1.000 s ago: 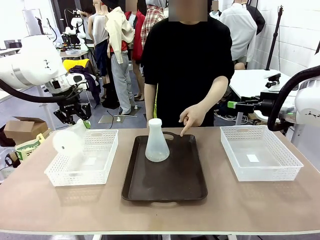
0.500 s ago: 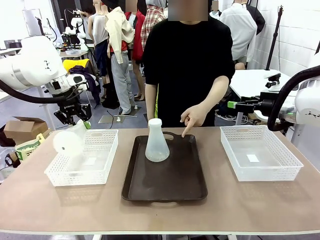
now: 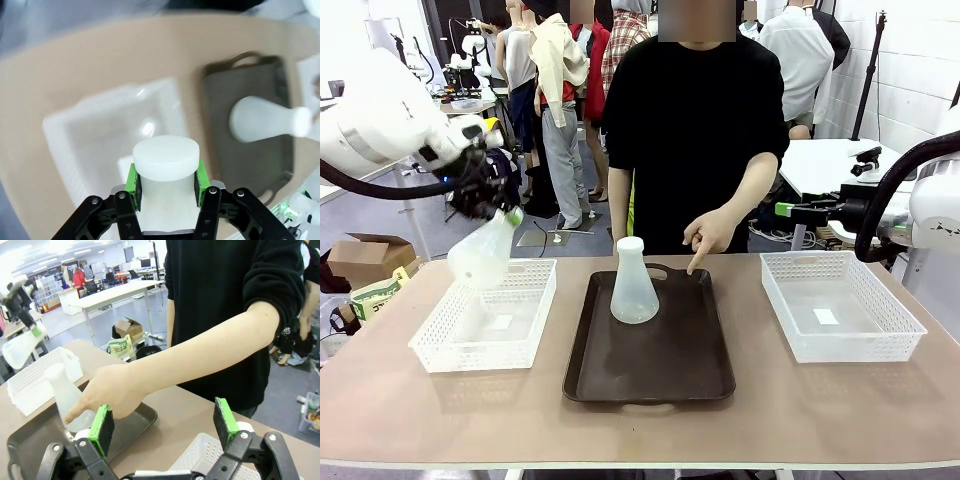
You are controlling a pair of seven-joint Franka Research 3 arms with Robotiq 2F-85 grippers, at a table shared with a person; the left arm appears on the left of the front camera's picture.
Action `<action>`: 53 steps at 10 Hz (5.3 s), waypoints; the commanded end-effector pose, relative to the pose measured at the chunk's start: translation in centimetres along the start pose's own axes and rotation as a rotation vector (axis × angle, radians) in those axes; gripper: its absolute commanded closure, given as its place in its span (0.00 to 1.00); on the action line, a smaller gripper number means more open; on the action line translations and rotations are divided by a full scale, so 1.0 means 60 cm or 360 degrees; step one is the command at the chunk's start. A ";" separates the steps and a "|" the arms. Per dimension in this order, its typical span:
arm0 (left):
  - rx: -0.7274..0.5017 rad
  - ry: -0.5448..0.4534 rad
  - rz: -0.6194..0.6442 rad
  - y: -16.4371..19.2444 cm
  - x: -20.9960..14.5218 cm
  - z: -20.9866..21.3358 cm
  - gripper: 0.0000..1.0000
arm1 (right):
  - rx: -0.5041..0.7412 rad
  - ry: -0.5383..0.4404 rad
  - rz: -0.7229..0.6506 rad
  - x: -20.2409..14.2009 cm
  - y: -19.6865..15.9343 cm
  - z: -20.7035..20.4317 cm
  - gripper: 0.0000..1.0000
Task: Prepare the laboratory tools.
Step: Place the picked Big flask upright in the Handle tray as directed by the person.
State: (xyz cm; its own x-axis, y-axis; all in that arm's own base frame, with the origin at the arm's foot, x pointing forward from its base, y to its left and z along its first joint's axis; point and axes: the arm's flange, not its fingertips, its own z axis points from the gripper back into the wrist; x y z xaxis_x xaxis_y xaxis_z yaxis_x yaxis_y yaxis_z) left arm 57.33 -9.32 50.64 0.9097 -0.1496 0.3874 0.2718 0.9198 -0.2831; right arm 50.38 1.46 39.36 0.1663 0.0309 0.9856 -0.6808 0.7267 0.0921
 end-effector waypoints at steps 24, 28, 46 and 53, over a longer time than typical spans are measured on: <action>-0.1510 -0.1456 -0.1634 -0.249 -0.204 -0.006 1.00 | 0.0004 0.0016 0.0011 0.000 0.000 0.001 0.00; -0.1486 -0.1374 -0.1848 -0.313 -0.228 -0.075 1.00 | 0.0004 0.0016 0.0011 0.000 0.000 0.001 0.00; -0.1498 -0.1413 -0.1961 -0.305 -0.302 -0.352 1.00 | 0.0004 0.0016 0.0011 0.000 0.000 0.001 0.00; -0.1453 -0.1233 -0.1783 -0.282 -0.302 -0.405 1.00 | 0.0004 0.0016 0.0011 0.000 0.000 0.001 0.00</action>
State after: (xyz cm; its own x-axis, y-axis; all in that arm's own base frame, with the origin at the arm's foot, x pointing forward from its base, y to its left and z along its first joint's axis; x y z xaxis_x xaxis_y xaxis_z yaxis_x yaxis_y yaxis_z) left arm 44.40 -30.81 30.01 -0.1191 -0.0724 0.9902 0.9891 -0.0959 0.1119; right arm 50.38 1.39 39.38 0.1660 0.0311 0.9856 -0.6797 0.7277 0.0915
